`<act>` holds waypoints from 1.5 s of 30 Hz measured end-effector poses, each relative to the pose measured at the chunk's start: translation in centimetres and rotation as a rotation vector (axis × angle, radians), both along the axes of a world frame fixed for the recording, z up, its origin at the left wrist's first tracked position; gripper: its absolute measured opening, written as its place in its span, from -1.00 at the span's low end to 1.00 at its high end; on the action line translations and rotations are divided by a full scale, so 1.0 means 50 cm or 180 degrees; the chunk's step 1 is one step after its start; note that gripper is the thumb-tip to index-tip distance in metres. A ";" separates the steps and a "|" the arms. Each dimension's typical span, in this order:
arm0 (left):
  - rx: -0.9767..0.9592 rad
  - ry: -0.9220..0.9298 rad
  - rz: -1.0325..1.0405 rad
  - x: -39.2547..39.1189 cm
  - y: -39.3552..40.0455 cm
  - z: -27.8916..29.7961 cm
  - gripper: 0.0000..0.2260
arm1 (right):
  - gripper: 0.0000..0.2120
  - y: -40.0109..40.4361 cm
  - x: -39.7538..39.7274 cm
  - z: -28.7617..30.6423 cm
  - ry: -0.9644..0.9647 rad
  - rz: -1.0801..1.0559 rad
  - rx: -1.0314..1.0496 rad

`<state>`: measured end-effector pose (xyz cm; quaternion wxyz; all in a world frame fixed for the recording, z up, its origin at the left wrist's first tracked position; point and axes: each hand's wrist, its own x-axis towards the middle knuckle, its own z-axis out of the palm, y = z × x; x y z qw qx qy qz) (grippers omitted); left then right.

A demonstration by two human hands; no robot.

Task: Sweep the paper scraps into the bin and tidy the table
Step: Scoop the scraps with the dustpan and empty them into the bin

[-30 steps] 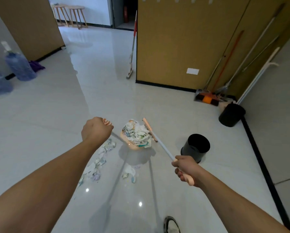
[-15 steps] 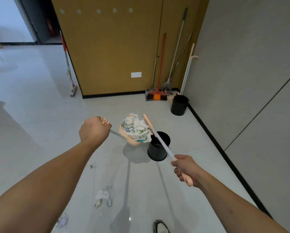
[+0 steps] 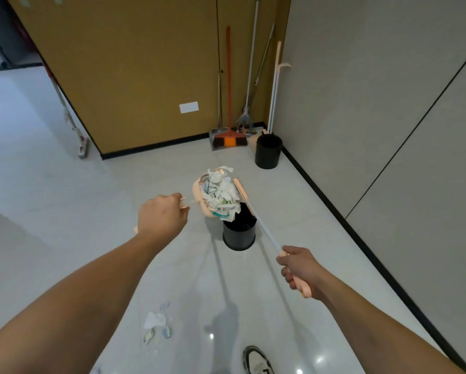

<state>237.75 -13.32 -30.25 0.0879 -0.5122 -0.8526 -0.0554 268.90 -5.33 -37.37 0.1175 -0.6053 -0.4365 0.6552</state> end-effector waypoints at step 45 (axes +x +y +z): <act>-0.0484 0.0394 -0.0471 0.085 0.095 -0.057 -0.87 | -0.33 -0.069 0.131 -0.046 -0.2443 0.1976 0.1508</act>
